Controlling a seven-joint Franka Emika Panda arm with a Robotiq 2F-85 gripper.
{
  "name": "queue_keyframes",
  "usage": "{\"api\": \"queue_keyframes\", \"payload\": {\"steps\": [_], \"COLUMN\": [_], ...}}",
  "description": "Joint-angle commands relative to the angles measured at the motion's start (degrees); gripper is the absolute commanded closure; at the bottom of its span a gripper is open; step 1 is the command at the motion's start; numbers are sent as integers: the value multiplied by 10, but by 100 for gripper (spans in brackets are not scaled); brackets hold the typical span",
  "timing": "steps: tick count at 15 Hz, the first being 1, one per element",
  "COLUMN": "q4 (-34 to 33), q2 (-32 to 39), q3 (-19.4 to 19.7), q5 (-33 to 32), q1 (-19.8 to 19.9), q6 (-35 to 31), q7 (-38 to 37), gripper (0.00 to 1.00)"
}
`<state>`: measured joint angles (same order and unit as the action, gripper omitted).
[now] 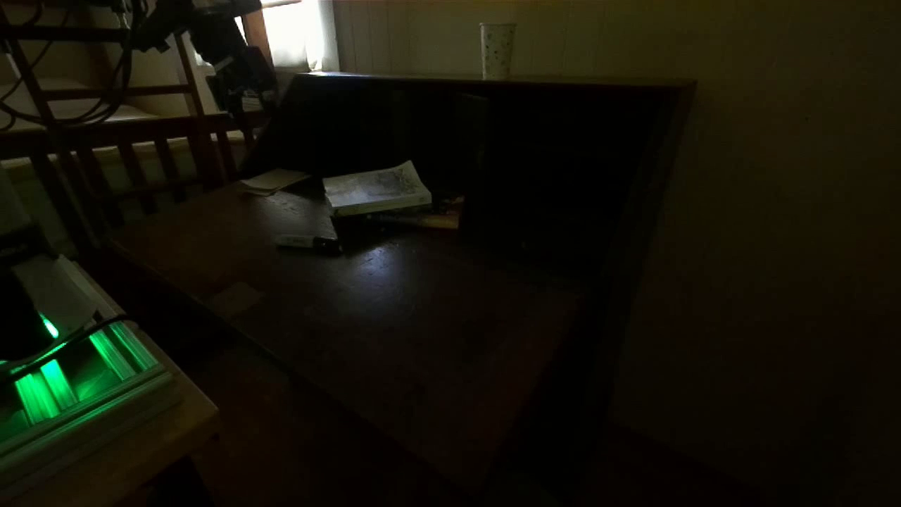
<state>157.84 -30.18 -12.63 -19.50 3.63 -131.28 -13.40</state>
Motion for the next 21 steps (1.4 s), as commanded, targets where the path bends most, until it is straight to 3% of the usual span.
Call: {"api": "queue_keyframes", "payload": {"steps": [1, 10, 21], "q4": [-1, -1, -10], "q2": [1, 2, 67], "q3": [9, 18, 14], "q5": [-5, -8, -90], "q1": [-9, -6, 12], "q6": [3, -2, -5], "q7": [-4, 4, -7], "gripper": [0, 0, 0]}}
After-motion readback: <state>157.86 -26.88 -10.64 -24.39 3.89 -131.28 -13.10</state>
